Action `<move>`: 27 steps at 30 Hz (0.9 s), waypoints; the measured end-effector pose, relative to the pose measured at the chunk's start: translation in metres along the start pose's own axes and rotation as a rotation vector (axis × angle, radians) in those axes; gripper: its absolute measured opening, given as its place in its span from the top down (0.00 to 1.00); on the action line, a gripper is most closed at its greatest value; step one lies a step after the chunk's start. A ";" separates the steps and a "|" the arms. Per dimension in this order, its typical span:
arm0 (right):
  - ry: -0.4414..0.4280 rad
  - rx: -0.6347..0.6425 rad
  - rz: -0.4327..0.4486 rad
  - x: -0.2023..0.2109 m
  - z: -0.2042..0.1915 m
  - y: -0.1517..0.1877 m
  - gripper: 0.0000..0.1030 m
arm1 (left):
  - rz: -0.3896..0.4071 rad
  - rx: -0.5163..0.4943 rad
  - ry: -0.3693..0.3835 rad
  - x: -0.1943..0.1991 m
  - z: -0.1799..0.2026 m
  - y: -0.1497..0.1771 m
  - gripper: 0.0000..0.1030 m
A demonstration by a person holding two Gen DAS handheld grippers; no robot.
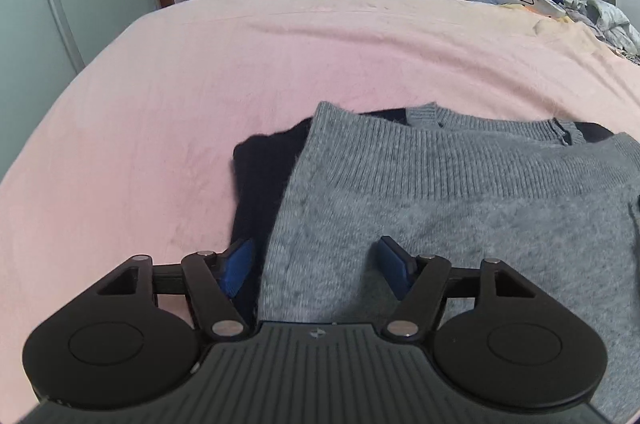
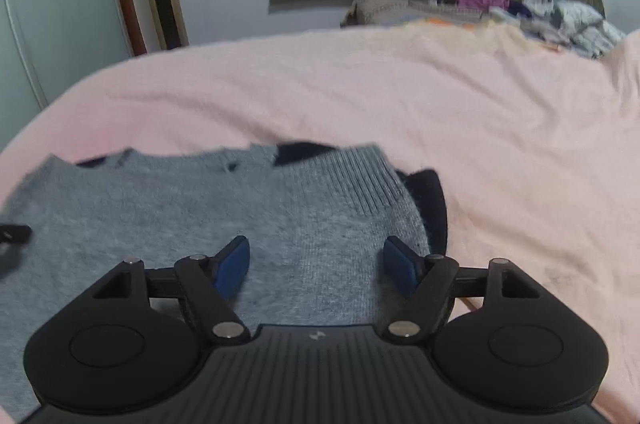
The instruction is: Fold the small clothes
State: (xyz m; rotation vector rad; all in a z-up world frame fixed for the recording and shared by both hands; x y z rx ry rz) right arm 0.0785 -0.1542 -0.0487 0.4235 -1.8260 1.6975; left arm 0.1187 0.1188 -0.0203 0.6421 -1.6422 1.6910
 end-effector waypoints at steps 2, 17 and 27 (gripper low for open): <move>-0.034 0.007 0.028 0.013 -0.005 0.002 0.22 | 0.006 0.004 -0.003 0.002 -0.001 0.002 0.30; 0.014 0.085 -0.032 0.008 -0.034 0.030 0.13 | 0.004 0.046 -0.014 0.003 -0.007 0.011 0.17; 0.034 0.075 0.052 0.012 -0.039 0.050 0.00 | 0.041 0.084 -0.037 0.000 -0.012 0.024 0.00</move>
Point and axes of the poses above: each gripper's, at about its wrist camera, not at the fingertips, and x roughly against the way its jaws point, z to its right, y to its underside, the point moved 2 cm from there along -x, roughly the way its jaws point, and after that the axes turned 10 degrees about y, right-handed, at the moved point
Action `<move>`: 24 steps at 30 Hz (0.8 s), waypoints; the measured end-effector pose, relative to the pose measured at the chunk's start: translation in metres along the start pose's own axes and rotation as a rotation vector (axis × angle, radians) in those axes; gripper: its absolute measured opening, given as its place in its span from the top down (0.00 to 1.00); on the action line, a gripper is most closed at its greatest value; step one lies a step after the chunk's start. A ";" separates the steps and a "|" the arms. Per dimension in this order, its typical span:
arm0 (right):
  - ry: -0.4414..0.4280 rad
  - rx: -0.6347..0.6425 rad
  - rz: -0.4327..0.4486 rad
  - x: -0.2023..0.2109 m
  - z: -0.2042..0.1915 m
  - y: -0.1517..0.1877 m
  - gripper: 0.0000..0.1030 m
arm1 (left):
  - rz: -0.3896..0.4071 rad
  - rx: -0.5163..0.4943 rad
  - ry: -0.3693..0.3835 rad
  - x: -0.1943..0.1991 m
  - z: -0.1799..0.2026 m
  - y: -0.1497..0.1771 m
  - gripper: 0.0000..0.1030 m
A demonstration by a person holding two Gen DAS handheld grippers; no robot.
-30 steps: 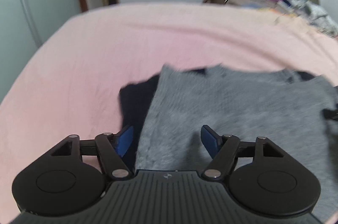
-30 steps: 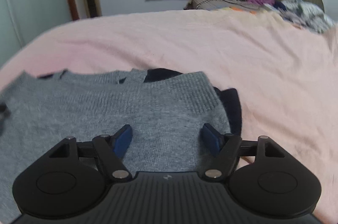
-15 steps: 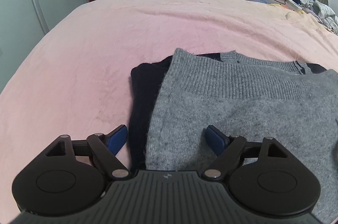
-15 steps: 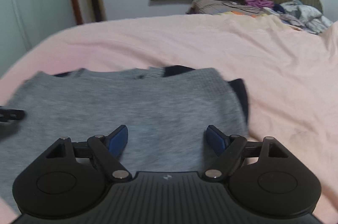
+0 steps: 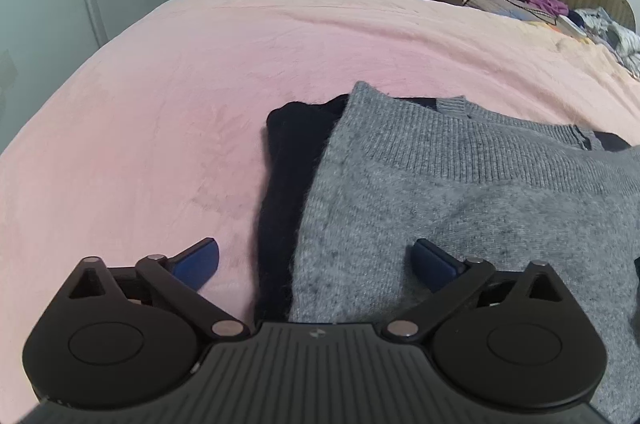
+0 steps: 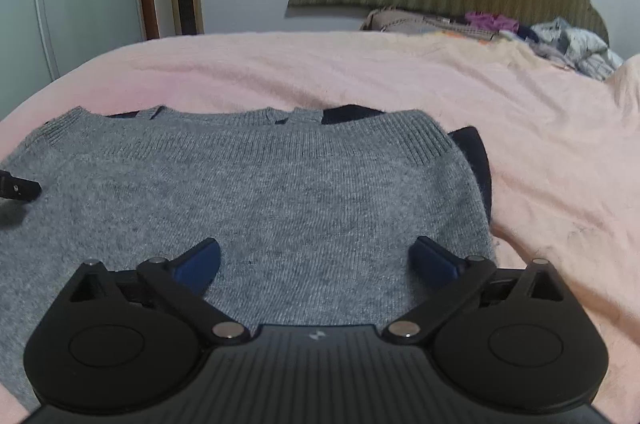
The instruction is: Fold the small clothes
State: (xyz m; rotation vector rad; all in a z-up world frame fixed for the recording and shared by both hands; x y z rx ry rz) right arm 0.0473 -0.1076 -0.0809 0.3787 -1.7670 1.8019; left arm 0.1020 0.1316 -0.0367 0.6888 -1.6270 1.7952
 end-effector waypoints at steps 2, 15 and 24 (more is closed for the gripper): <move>-0.005 -0.009 0.001 0.000 0.001 0.000 0.00 | 0.007 0.004 0.000 0.000 -0.001 0.001 0.00; -0.006 -0.025 0.017 0.000 0.001 0.003 0.00 | 0.053 0.006 -0.005 0.001 -0.001 0.009 0.00; -0.004 -0.025 0.019 0.001 0.001 0.004 0.00 | 0.082 0.003 -0.003 0.002 0.000 0.014 0.00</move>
Point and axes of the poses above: each gripper's, at about its wrist camera, not at the fingertips, and x roughly against the way its jaws point, z to its right, y to its underside, the point moved 2 cm from there along -x, roughly the way its jaws point, and after that the axes turned 10 degrees about y, right-handed, at the moved point
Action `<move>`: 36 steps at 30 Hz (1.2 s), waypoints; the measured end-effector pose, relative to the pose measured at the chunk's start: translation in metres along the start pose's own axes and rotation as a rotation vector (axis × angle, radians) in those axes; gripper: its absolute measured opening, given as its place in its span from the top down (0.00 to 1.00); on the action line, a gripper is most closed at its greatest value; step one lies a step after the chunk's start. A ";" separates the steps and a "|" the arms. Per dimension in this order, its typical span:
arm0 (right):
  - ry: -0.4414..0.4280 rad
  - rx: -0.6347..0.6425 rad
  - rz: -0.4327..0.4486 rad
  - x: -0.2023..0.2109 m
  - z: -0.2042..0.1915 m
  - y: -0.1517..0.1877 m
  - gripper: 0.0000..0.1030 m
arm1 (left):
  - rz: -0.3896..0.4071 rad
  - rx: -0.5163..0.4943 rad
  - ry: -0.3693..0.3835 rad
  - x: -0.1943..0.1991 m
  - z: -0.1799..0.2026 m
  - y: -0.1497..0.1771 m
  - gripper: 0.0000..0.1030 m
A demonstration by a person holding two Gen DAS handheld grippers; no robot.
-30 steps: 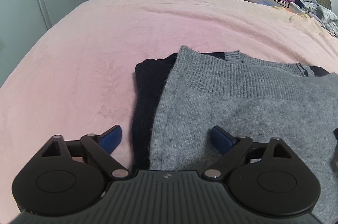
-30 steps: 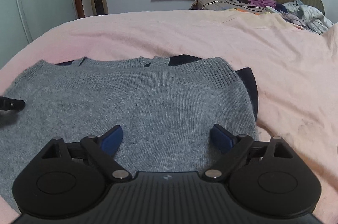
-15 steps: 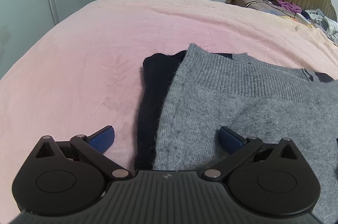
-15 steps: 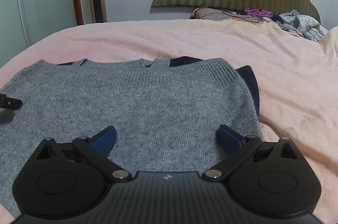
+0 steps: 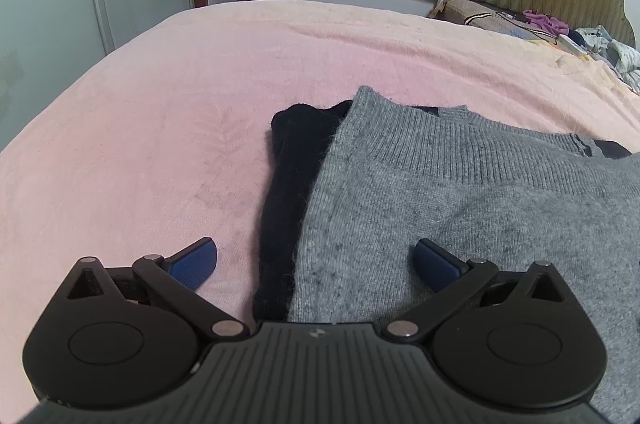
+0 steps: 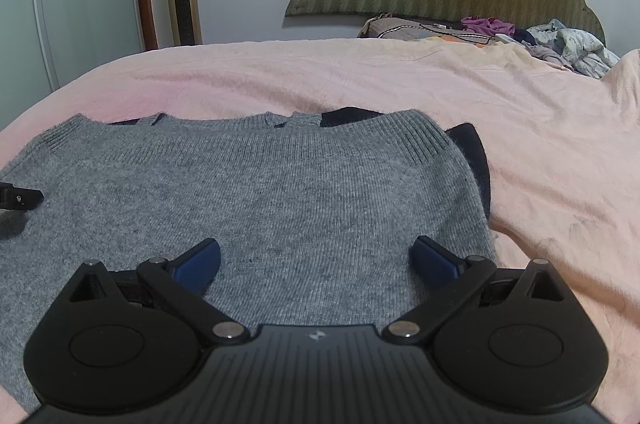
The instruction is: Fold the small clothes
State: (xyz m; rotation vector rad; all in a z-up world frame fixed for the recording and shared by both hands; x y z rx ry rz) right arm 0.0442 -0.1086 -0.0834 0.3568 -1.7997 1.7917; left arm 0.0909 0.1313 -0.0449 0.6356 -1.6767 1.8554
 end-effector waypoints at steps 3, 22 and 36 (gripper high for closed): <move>0.001 -0.004 0.001 0.000 0.000 0.000 0.00 | 0.016 0.001 0.001 0.000 0.000 0.002 0.00; 0.007 -0.021 0.006 0.001 -0.001 0.003 0.00 | 0.117 0.085 -0.051 0.010 0.003 0.019 0.00; 0.007 -0.023 0.007 0.001 -0.001 0.004 0.00 | 0.114 0.079 -0.055 0.009 0.003 0.019 0.00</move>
Point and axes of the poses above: each gripper's, at about its wrist camera, not at the fingertips, and x roughly against the way its jaws point, z to its right, y to its underside, the point moved 2 cm from there along -x, roughly the way its jaws point, and after that the axes turned 10 degrees about y, right-handed, at the moved point
